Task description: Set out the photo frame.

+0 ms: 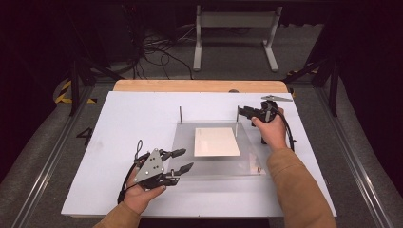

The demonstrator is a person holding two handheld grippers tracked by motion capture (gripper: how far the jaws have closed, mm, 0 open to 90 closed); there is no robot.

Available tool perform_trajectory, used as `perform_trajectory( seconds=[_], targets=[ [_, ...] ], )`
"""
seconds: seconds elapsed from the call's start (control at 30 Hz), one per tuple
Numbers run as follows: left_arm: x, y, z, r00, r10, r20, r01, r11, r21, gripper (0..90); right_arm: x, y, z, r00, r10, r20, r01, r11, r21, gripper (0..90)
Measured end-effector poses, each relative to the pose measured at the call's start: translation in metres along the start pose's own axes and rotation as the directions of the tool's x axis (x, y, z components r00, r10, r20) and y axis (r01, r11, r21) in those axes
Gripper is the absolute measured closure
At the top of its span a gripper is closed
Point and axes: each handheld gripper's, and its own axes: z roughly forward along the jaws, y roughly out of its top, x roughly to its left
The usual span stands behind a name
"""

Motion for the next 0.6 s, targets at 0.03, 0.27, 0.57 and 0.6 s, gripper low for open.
perform_trajectory(
  seconds=[0.03, 0.27, 0.57, 0.6],
  targets=[
    [0.0, 0.001, 0.0, 1.0, -0.003, 0.001, 0.003, 1.0, -0.003, 48.0, 0.0, 0.0, -0.004, 1.0, -0.007, -0.003, 0.007, 1.0, -0.008, 58.6],
    [0.004, 0.005, 0.001, 1.0, -0.002, 0.003, 0.002, 0.9999, -0.012, 47.9, 0.008, -0.002, -0.036, 0.9957, -0.084, -0.04, 0.081, 0.995, -0.058, 52.2],
    [0.007, 0.008, 0.0, 0.9998, -0.011, 0.014, 0.012, 0.9998, -0.015, 47.7, 0.033, -0.006, -0.076, 0.972, -0.226, -0.062, 0.22, 0.971, -0.089, 36.0],
    [0.006, 0.008, 0.0, 0.9998, -0.016, 0.013, 0.016, 0.9997, -0.017, 47.7, 0.034, -0.007, -0.079, 0.9706, -0.234, -0.058, 0.228, 0.969, -0.091, 35.0]
  ],
)
